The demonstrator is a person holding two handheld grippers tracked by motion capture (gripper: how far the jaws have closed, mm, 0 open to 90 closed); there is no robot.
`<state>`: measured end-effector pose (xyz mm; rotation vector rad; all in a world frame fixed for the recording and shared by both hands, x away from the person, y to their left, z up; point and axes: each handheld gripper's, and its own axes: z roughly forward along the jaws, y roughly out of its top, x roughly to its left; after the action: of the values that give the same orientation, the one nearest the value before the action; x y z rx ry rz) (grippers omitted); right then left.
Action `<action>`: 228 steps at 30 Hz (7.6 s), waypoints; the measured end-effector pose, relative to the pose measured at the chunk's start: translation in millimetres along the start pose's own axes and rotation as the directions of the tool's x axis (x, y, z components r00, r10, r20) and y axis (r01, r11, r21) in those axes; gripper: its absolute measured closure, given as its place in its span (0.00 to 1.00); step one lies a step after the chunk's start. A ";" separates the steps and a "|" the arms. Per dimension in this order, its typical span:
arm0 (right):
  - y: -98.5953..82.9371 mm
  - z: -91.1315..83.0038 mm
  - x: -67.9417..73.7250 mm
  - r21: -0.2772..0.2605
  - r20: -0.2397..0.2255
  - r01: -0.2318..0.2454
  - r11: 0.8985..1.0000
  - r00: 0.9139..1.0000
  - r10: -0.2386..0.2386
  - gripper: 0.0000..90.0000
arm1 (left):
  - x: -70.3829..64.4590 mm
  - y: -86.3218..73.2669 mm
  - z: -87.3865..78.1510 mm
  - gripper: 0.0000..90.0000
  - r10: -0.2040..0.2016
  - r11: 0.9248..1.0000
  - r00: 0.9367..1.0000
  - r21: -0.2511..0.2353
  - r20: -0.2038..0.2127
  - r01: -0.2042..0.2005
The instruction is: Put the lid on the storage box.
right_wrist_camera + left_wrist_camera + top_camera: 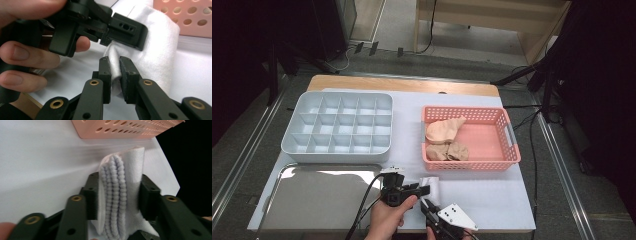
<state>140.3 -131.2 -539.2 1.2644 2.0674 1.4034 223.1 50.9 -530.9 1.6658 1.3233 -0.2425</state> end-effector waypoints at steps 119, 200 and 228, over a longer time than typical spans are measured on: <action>16.7 -47.7 -124.1 -0.052 0.145 -0.101 0.993 0.984 0.108 0.01 | 44.1 97.2 -140.5 0.78 0.101 0.926 0.964 -0.332 -0.248 -0.182; 15.4 -46.1 -124.6 -0.049 0.137 -0.108 0.993 0.984 0.113 0.02 | 66.9 118.7 -99.6 0.56 0.100 0.977 0.943 -0.150 -0.319 -0.154; 15.6 -41.7 -122.5 -0.043 0.129 -0.110 0.993 0.985 0.114 0.03 | 85.2 134.7 -63.2 0.86 0.073 0.994 0.945 0.100 -0.318 -0.043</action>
<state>186.0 -252.9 -530.3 1.4378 1.9028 1.3588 344.8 160.5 -480.2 1.8777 1.5178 0.0063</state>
